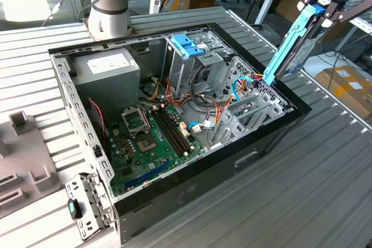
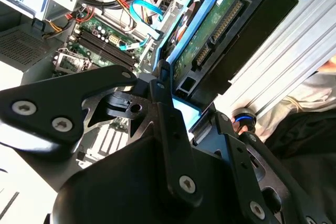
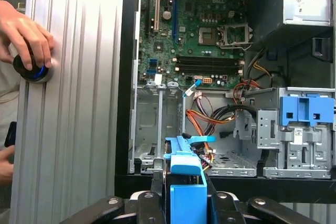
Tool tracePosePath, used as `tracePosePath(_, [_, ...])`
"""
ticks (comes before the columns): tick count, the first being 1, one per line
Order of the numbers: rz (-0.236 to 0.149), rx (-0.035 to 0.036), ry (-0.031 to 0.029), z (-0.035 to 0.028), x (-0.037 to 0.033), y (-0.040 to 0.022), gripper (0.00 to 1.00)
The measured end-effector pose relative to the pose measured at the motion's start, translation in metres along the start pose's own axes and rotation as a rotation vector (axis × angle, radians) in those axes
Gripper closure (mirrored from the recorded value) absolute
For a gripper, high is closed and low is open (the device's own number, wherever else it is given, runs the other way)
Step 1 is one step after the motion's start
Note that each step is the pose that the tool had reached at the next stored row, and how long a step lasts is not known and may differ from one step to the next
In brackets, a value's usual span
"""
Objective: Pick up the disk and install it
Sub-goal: 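Pick up the disk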
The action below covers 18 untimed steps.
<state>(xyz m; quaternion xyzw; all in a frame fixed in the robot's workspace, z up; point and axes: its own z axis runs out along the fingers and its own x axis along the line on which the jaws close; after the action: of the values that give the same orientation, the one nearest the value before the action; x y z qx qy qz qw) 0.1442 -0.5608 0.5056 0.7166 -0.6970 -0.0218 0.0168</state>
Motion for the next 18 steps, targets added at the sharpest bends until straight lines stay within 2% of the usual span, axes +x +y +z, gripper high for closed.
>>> tracePosePath(1, [0.02,0.0002,-0.0032,0.0,0.0,0.0,0.63])
tracePosePath(4, [0.052,0.0005,-0.0071,0.0002,0.0006,-0.0002,0.63])
tracePosePath(8, [0.054,0.0005,-0.0086,0.0,0.0024,-0.0016,0.63])
tracePosePath(9, [0.054,0.0005,-0.0209,0.0,0.0032,-0.0019,0.63])
tracePosePath(10, [0.054,0.0006,-0.0362,0.0,0.0037,-0.002,0.63])
tracePosePath(11, [0.055,0.0006,-0.0459,0.0,0.0039,-0.002,0.63])
tracePosePath(12, [0.055,0.0006,-0.0616,-0.0001,0.0044,-0.002,0.63])
tracePosePath(13, [0.055,0.0005,-0.0699,0.0,0.0052,-0.002,0.63])
tracePosePath(18, [0.055,0.0006,-0.0702,0.0,0.0091,-0.0021,0.63])
